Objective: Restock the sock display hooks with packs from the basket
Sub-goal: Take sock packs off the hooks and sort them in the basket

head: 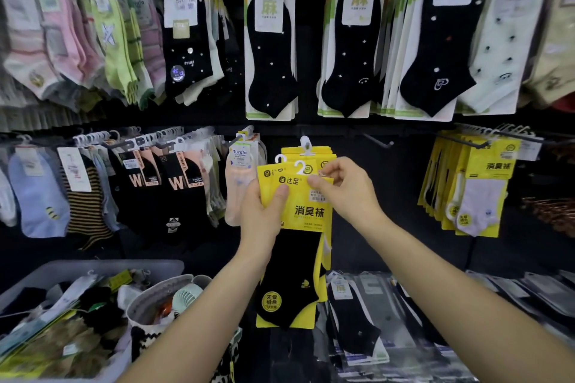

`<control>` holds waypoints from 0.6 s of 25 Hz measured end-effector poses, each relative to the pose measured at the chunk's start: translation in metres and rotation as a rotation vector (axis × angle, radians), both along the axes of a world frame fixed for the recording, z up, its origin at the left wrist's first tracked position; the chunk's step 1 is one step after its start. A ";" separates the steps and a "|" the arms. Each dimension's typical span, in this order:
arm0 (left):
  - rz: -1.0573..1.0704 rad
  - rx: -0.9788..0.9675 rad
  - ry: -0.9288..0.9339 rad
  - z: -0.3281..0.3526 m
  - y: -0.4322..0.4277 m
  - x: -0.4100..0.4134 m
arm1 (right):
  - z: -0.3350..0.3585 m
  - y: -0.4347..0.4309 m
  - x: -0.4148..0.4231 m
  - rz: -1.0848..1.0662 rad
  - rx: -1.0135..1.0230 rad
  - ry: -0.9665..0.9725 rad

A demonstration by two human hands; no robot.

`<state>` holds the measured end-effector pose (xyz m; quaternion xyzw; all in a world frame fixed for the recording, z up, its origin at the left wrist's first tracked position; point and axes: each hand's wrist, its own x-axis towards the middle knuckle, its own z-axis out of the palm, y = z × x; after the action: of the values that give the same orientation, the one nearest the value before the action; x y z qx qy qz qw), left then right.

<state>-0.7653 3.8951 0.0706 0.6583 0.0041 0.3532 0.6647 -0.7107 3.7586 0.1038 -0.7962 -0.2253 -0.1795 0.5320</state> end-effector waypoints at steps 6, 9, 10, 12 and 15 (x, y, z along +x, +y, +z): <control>0.034 0.027 0.015 0.004 0.004 0.004 | 0.010 -0.012 0.013 -0.083 0.020 0.000; 0.120 -0.017 0.029 0.003 0.027 0.002 | 0.023 -0.011 0.024 -0.095 0.058 0.025; 0.142 -0.031 0.035 0.002 0.035 0.000 | 0.025 -0.008 0.026 -0.090 0.055 0.032; 0.176 -0.064 0.052 -0.002 0.050 -0.004 | 0.027 0.001 0.030 -0.083 0.044 0.042; 0.201 -0.061 0.051 -0.007 0.069 -0.012 | 0.025 0.013 0.033 -0.090 0.037 0.044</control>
<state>-0.7776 3.9644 0.0634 0.6427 0.0978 0.4012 0.6453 -0.6775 3.7714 0.1283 -0.7992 -0.1743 -0.1899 0.5430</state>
